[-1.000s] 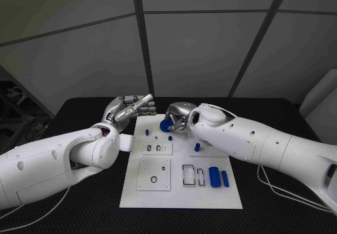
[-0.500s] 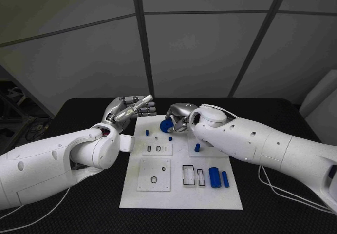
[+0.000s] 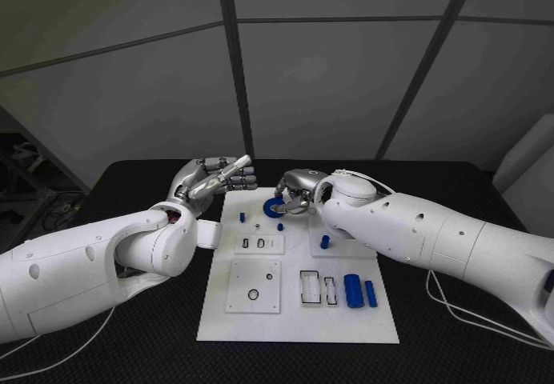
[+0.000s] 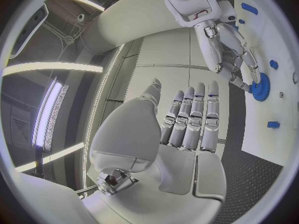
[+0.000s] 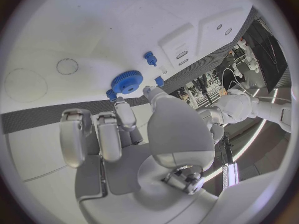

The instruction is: Assemble the parts on the task board

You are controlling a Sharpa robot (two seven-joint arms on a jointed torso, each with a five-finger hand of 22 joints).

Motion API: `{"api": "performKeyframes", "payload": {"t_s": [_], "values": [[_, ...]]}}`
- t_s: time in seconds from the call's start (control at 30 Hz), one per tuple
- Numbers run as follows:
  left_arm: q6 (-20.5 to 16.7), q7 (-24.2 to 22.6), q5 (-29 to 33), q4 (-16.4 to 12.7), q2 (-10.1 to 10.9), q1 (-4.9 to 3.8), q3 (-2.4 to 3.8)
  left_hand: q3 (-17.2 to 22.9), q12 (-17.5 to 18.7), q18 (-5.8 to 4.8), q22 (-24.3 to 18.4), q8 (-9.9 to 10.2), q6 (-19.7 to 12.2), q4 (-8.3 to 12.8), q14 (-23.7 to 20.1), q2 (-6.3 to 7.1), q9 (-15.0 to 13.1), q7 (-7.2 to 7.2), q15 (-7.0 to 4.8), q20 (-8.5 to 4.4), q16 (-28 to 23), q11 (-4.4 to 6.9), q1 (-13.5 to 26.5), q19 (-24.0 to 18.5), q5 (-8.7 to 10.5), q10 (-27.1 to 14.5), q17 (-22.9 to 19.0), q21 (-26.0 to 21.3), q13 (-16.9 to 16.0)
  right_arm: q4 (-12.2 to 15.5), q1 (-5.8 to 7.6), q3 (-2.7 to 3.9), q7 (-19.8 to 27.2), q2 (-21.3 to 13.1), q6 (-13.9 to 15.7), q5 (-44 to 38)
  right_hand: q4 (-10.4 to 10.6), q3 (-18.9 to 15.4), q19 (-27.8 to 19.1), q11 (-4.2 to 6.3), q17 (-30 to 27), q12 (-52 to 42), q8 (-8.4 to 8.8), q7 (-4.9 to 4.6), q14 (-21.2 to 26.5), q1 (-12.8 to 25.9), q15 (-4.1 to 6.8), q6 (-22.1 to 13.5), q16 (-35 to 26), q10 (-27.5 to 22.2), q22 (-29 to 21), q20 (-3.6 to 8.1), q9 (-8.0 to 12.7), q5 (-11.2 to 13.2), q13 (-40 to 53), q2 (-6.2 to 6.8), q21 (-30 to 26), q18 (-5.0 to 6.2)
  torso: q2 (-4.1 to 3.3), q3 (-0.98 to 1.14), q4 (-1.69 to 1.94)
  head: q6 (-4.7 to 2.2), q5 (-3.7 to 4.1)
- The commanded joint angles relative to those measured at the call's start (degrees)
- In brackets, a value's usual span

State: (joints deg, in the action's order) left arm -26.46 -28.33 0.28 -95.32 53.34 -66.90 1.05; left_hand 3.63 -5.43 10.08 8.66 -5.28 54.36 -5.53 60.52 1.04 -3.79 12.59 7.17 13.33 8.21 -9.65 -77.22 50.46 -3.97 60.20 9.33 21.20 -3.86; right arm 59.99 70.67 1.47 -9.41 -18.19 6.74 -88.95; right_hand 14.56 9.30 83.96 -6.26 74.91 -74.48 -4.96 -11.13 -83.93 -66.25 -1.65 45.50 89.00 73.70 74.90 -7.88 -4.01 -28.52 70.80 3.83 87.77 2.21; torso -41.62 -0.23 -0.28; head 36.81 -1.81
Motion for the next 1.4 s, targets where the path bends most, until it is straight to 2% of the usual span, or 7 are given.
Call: {"api": "performKeyframes", "payload": {"t_s": [0.03, 0.4, 0.63, 0.77, 0.9, 1.13, 1.4], "values": [[0.6, 0.0, -0.3, 0.0, 0.0, -0.10, 0.06, -0.1, 0.3, 0.34, -0.1, 0.3, 0.2, 0.3, 0.0, -0.48, 0.0, 0.00, 0.26, 0.33, -0.4, -0.08, 0.1, -0.3, 0.22, 0.1, 0.1, -0.4, 0.0, 0.1, 0.01, -0.06, -0.5, -0.3, -1.0, 1.1, 0.3, 0.0, 2.2, 0.06, 13.5, -0.4, -0.40, 0.06, -5.7, 0.7, -0.35, 0.4, 0.3, 0.4, 10.5, -0.47, -0.1, -0.4, 0.1, -0.01, 0.0, -1.05, 0.05, 0.00, -0.02, 0.11, -0.02], [0.6, 0.1, -0.3, 0.0, 0.2, -0.10, 0.06, -0.2, 0.5, 0.33, -0.1, 0.4, 0.1, 0.3, 0.0, -0.63, 0.0, 0.12, 0.31, 0.36, -0.5, -0.17, 0.3, -0.4, 0.21, 0.0, 0.2, -0.4, 0.0, 1.4, 0.01, -0.06, 4.2, -1.8, 9.3, 2.1, -1.4, 1.0, 2.3, 0.20, 13.8, -1.0, -0.26, 0.17, -5.7, -1.9, -0.26, 0.6, 0.4, 0.7, 10.7, -0.42, 0.0, -1.6, 0.7, 0.60, 0.1, -1.08, 0.01, 0.04, -0.10, -0.02, -0.01], [0.6, 0.1, -0.3, 0.3, 0.3, -0.10, 0.06, -0.2, 0.5, 0.33, -0.1, 0.4, 0.1, 0.3, 0.0, -0.63, 0.0, 0.12, 0.31, 0.36, -0.5, -0.17, 0.3, -0.4, 0.21, 0.0, 0.2, -0.4, 0.0, 2.5, 0.00, -0.06, 15.0, -3.3, 19.9, 10.7, -3.9, 2.7, 1.6, 0.59, 13.1, -0.7, -0.20, 0.55, -5.6, -5.4, 0.06, 1.1, 0.1, 0.4, 9.9, -0.17, 0.0, -2.0, 0.5, 0.91, -0.3, -0.89, 0.09, 0.08, -0.18, -0.29, 0.08], [0.7, 0.2, -0.3, 0.4, 0.4, -0.10, 0.06, -0.2, 0.5, 0.32, -0.2, 0.5, 0.1, 0.3, -0.1, -0.66, 0.1, 0.15, 0.34, 0.37, -0.6, -0.20, 0.3, -0.4, 0.21, -0.1, 0.2, -0.5, 0.0, 4.0, 0.00, -0.05, 18.8, -5.2, 22.4, 15.3, -5.0, 3.4, 1.6, 0.88, 13.3, -0.7, -0.23, 0.86, -5.6, -6.7, 0.32, 1.7, 0.2, 0.6, 9.9, 0.06, 0.0, -1.1, 0.6, 1.17, -0.3, -0.90, 0.16, 0.17, -0.25, -0.46, 0.13], [0.7, 0.2, -0.3, 0.5, 0.4, -0.09, 0.05, -0.2, 0.5, 0.32, -0.2, 0.5, 0.1, 0.3, -0.1, -0.67, 0.1, 0.15, 0.35, 0.38, -0.6, -0.21, 0.3, -0.4, 0.21, -0.1, 0.2, -0.5, 0.0, 6.2, 0.01, -0.04, 18.5, -8.3, 21.6, 17.3, -6.0, 4.0, 1.7, 0.93, 13.3, -0.7, -0.76, 0.83, -5.6, -7.9, 0.45, 3.4, 0.2, 0.8, 10.0, 0.21, -0.3, 0.6, 0.7, 1.39, -0.3, -0.91, 0.13, 0.04, -0.15, -0.70, 0.58], [1.1, 0.2, -0.3, 0.7, 0.5, -0.09, 0.05, -0.2, 0.5, 0.31, -0.2, 0.5, 0.1, 0.4, -0.1, -0.68, 0.0, 0.13, 0.36, 0.39, -0.6, -0.20, 0.2, -0.5, 0.20, -0.1, 0.2, -0.5, 0.0, 11.1, 0.05, -0.05, 15.1, -17.2, 14.4, 19.0, -9.0, 5.1, 1.6, 1.05, 12.9, -0.1, -1.52, 0.92, -5.5, -11.4, 0.54, 6.1, 0.0, 0.6, 9.9, 0.35, -0.4, 6.1, 0.0, 2.31, -0.4, -0.87, 0.33, 0.21, -0.96, -0.92, 0.67], [1.8, 0.4, -1.4, 1.4, 0.5, -0.08, 0.04, -0.4, 0.0, 0.42, -0.3, 0.3, 1.2, 1.2, 0.9, -0.77, -0.1, -0.27, 0.02, 0.31, -0.6, 0.28, -0.4, -0.6, 0.21, 1.6, 0.8, -0.6, -0.3, 13.8, 0.07, -0.10, 16.0, -25.8, 10.2, 22.0, -10.4, 4.8, 0.1, 1.35, 11.4, 1.7, -1.10, 1.31, -5.1, -12.8, 0.76, 6.1, -0.8, -0.8, 8.2, 0.51, -0.1, 8.3, -1.9, 3.44, -1.3, -0.44, 0.39, 0.44, -1.62, -1.15, 1.10]]}}
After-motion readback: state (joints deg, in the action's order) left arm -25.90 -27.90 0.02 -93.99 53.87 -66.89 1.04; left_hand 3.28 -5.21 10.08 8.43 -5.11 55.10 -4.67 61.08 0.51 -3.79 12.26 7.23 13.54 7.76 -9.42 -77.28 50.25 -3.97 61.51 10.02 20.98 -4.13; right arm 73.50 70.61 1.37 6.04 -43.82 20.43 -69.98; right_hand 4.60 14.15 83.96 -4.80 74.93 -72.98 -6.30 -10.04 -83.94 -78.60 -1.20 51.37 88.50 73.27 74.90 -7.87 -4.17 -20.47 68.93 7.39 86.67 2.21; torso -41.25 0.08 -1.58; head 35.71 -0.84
